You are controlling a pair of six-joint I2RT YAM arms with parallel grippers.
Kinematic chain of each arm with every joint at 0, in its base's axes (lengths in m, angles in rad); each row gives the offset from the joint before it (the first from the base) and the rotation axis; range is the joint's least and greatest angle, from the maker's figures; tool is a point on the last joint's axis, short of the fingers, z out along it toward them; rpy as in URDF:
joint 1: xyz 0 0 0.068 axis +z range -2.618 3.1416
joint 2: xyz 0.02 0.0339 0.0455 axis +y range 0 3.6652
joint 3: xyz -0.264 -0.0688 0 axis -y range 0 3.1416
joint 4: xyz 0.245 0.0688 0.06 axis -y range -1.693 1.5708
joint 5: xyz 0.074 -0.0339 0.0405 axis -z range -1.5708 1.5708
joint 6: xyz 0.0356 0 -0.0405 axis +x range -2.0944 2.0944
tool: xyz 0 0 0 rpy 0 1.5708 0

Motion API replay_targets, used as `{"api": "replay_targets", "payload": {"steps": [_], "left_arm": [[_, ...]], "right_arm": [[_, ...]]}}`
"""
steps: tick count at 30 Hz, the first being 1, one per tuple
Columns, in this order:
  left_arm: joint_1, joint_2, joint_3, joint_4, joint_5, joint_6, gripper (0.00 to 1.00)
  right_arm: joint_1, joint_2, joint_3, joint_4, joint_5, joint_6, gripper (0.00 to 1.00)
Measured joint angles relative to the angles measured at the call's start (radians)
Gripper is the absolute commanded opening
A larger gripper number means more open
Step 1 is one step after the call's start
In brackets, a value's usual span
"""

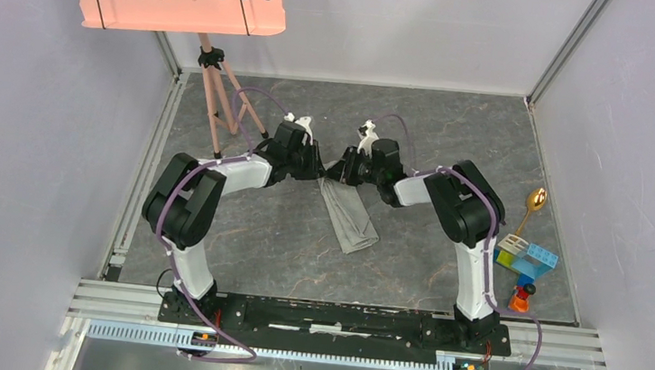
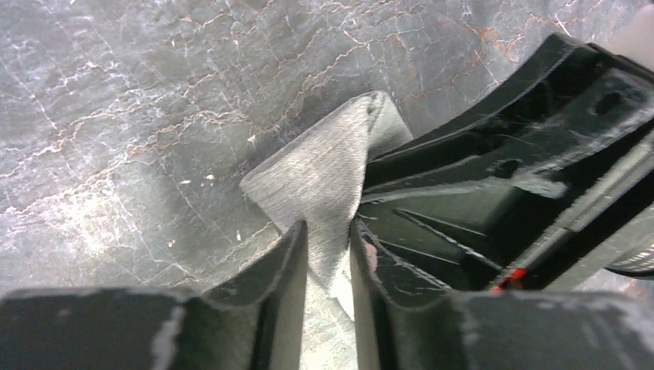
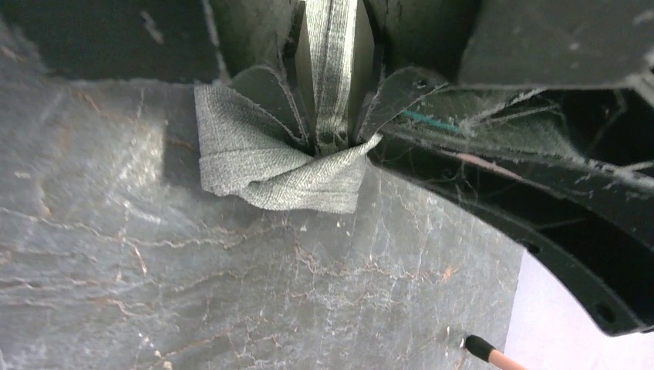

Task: Fold the napkin into a case and place the utensils inside
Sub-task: Grasp the top corner of the smaller rectangle folded napkin from the folded napkin.

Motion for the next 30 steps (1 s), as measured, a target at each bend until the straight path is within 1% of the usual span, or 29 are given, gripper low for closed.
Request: {"api": "replay_targets", "payload": {"steps": [2, 4, 6, 8, 10, 13, 17, 24, 26, 28, 29, 30], "left_arm": [[0.009, -0.006, -0.005, -0.008, 0.015, -0.003, 0.39], [0.018, -0.030, -0.023, -0.016, 0.029, -0.006, 0.38], [0.024, -0.060, -0.039, -0.025, 0.036, -0.018, 0.32], [0.029, -0.080, -0.042, -0.026, 0.051, -0.033, 0.23], [0.033, -0.085, -0.038, -0.023, 0.061, -0.045, 0.16], [0.035, -0.076, -0.030, -0.023, 0.080, -0.063, 0.10], [0.035, -0.026, 0.012, -0.019, 0.111, -0.080, 0.08], [0.034, 0.153, 0.098, 0.032, 0.169, -0.126, 0.05], [0.037, 0.180, 0.106, 0.044, 0.180, -0.140, 0.08], [0.037, 0.181, 0.111, 0.039, 0.176, -0.140, 0.19], [0.037, 0.180, 0.111, 0.037, 0.174, -0.140, 0.27], [0.037, 0.176, 0.111, 0.033, 0.175, -0.140, 0.32]], "right_arm": [[-0.010, -0.031, -0.013, -0.041, -0.014, -0.021, 0.31], [-0.013, -0.062, -0.025, -0.074, -0.031, -0.042, 0.31], [-0.013, -0.099, -0.038, -0.106, -0.038, -0.065, 0.31], [-0.015, -0.131, -0.047, -0.127, -0.043, -0.089, 0.30], [-0.016, -0.158, -0.058, -0.138, -0.049, -0.108, 0.25], [-0.020, -0.182, -0.077, -0.155, -0.051, -0.134, 0.19], [-0.023, -0.184, -0.112, -0.174, -0.047, -0.156, 0.17], [-0.010, -0.184, -0.159, -0.187, -0.024, -0.174, 0.17], [0.000, -0.185, -0.158, -0.192, -0.013, -0.194, 0.19], [0.011, -0.200, -0.148, -0.226, 0.003, -0.226, 0.23], [0.015, -0.213, -0.147, -0.250, 0.010, -0.243, 0.30], [0.019, -0.233, -0.146, -0.290, 0.019, -0.266, 0.37]]}}
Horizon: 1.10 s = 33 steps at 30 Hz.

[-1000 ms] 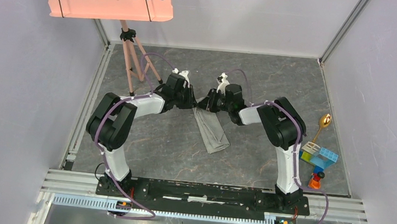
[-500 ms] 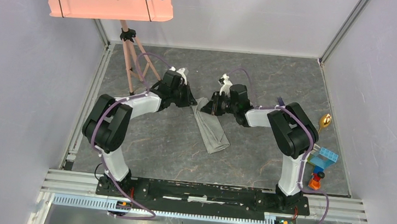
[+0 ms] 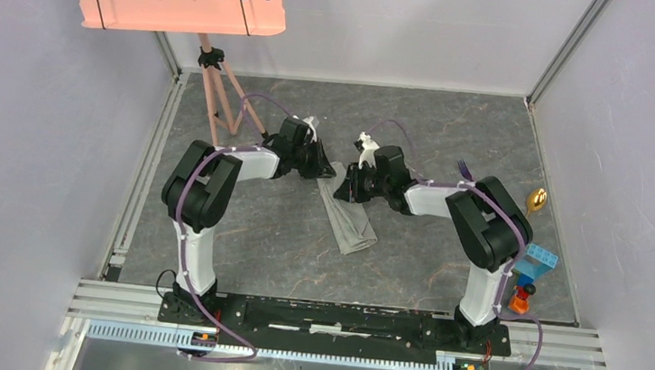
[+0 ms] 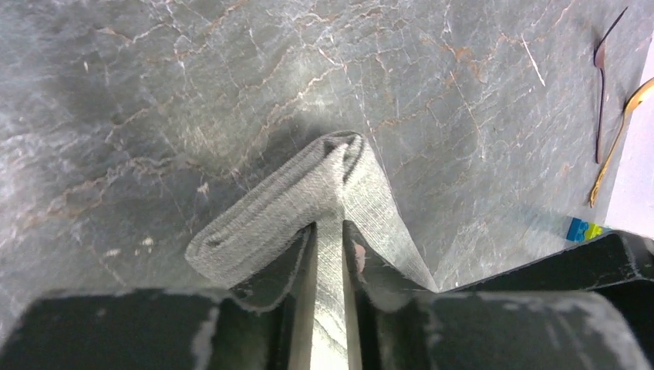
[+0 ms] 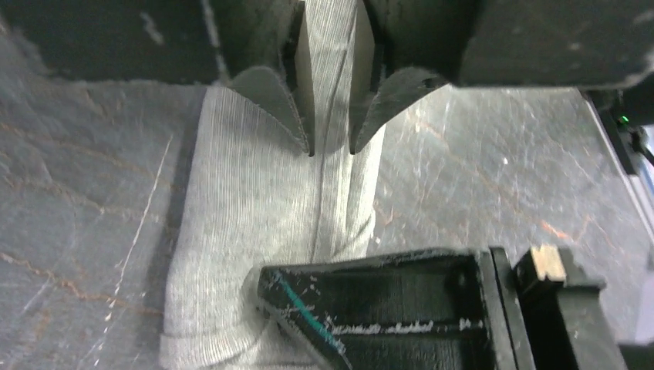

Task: Fold the napkin into a case and place the utensils inside
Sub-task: Smooth out the smaller rectangle-folded napkin at the center of the board.

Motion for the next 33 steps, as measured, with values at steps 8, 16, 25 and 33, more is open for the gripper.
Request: {"api": "replay_targets", "payload": {"steps": [8, 16, 25, 33], "left_arm": [[-0.002, -0.288, -0.109, -0.135, -0.021, -0.006, 0.58], [-0.004, -0.612, -0.374, -0.096, -0.011, -0.194, 0.45], [-0.083, -0.576, -0.584, 0.001, 0.005, -0.429, 0.44], [-0.177, -0.475, -0.613, 0.173, -0.023, -0.546, 0.34]], "right_arm": [[0.049, -0.249, 0.055, -0.395, 0.126, -0.292, 0.74], [0.219, -0.351, 0.071, -0.636, 0.378, -0.522, 0.66], [0.275, -0.310, 0.129, -0.729, 0.539, -0.581, 0.59], [0.319, -0.280, 0.129, -0.732, 0.569, -0.581, 0.53]]}}
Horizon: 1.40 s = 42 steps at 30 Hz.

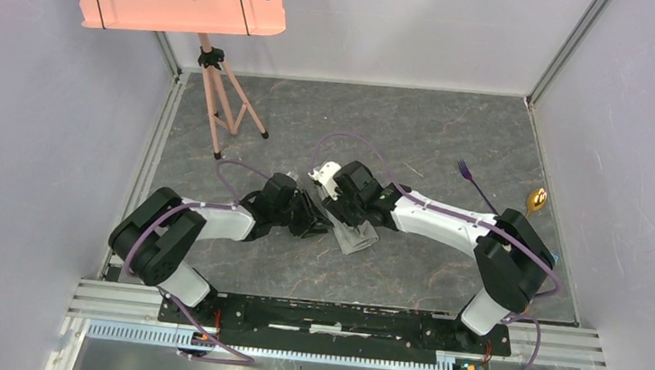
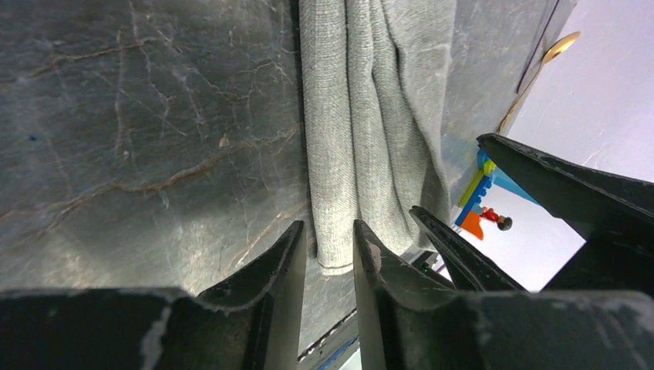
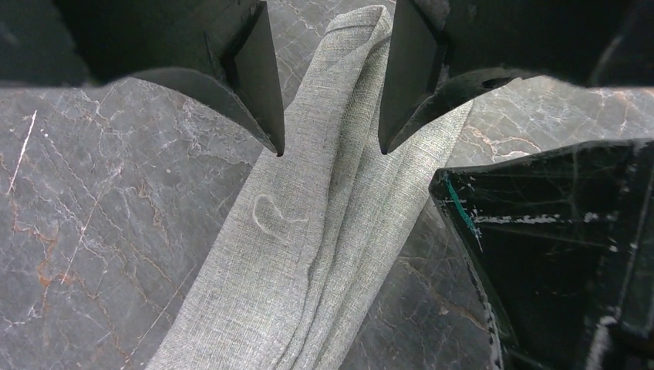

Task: Fold the napkin into a case and place the utensils inside
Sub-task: Smooth out the smaller rectangle-folded napkin at the center of the board.

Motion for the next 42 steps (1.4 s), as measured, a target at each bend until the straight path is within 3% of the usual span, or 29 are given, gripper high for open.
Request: {"api": "replay_targets", "payload": {"steps": [8, 23, 29, 36, 42], "left_arm": [[-0.044, 0.092, -0.015, 0.117, -0.043, -0.080, 0.31], [-0.053, 0.121, -0.055, 0.222, -0.078, -0.138, 0.27], [-0.058, 0.147, -0.062, 0.270, -0.077, -0.162, 0.22], [-0.063, 0.187, -0.072, 0.348, -0.075, -0.188, 0.17], [-0.067, 0.200, -0.090, 0.398, -0.077, -0.193, 0.14]], "right_arm": [[0.024, 0.054, 0.005, 0.000, 0.028, 0.004, 0.56], [0.061, 0.103, 0.007, 0.024, 0.065, 0.032, 0.58], [0.075, 0.107, 0.007, 0.037, 0.090, 0.058, 0.40], [0.086, 0.113, 0.007, 0.053, 0.128, 0.083, 0.01], [0.086, 0.113, 0.007, 0.054, 0.140, 0.106, 0.00]]}}
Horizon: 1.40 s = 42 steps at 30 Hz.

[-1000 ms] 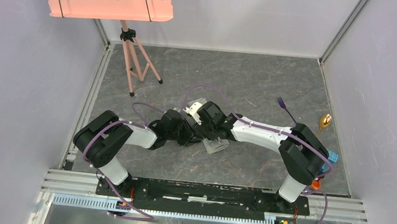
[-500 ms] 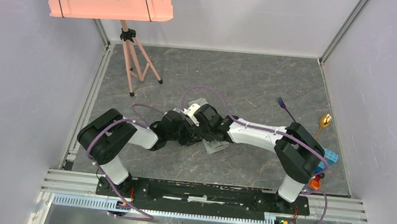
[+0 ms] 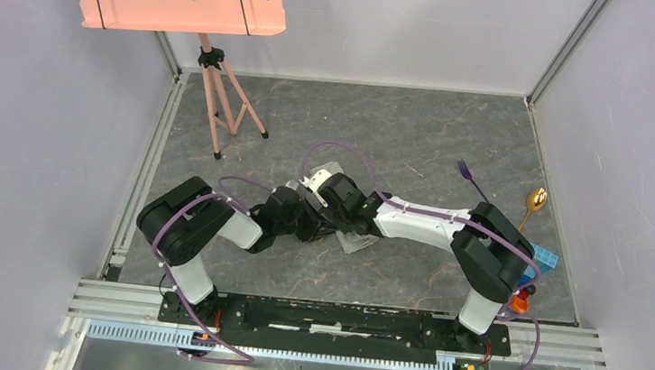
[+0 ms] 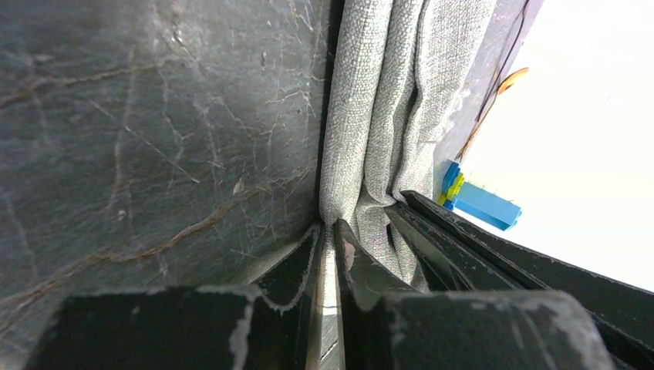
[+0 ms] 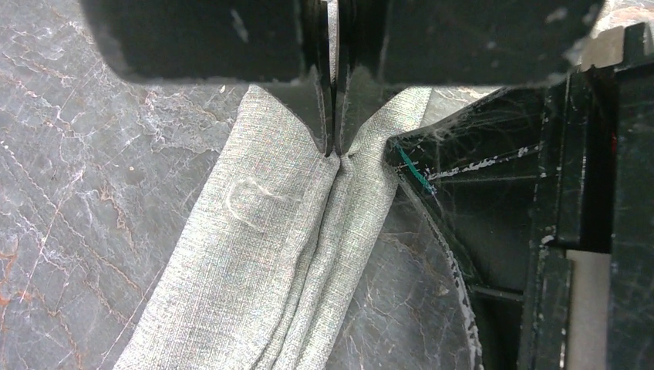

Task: Fold the napkin into a case and place the utensils inside
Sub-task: Smooth out the smaller rectangle-folded napkin at the center of the board.

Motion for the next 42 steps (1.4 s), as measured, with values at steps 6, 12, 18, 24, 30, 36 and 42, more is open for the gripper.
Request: {"api": "replay_targets", "payload": {"steps": [6, 12, 18, 24, 30, 36, 42], "left_arm": [[-0.003, 0.015, -0.018, 0.051, -0.002, -0.009, 0.09], [-0.013, 0.039, -0.025, 0.100, -0.003, -0.039, 0.07], [-0.024, 0.042, -0.035, 0.124, -0.021, -0.053, 0.10], [-0.026, 0.018, -0.055, 0.119, -0.029, -0.055, 0.24], [0.019, -0.110, -0.138, 0.052, -0.033, -0.018, 0.26], [0.164, -0.226, -0.060, -0.169, 0.008, 0.125, 0.10], [0.247, -0.187, 0.168, -0.277, 0.055, 0.227, 0.02]], "right_arm": [[0.000, -0.015, 0.000, 0.000, -0.036, 0.045, 0.00], [0.000, -0.045, 0.000, 0.021, -0.095, 0.100, 0.00], [-0.007, -0.045, -0.013, 0.059, -0.119, 0.131, 0.00], [-0.032, -0.043, -0.107, 0.139, -0.130, 0.137, 0.00], [-0.047, -0.042, -0.162, 0.220, -0.136, 0.138, 0.00], [-0.053, -0.057, -0.196, 0.270, -0.146, 0.134, 0.00], [-0.061, -0.071, -0.228, 0.315, -0.168, 0.133, 0.00]]}}
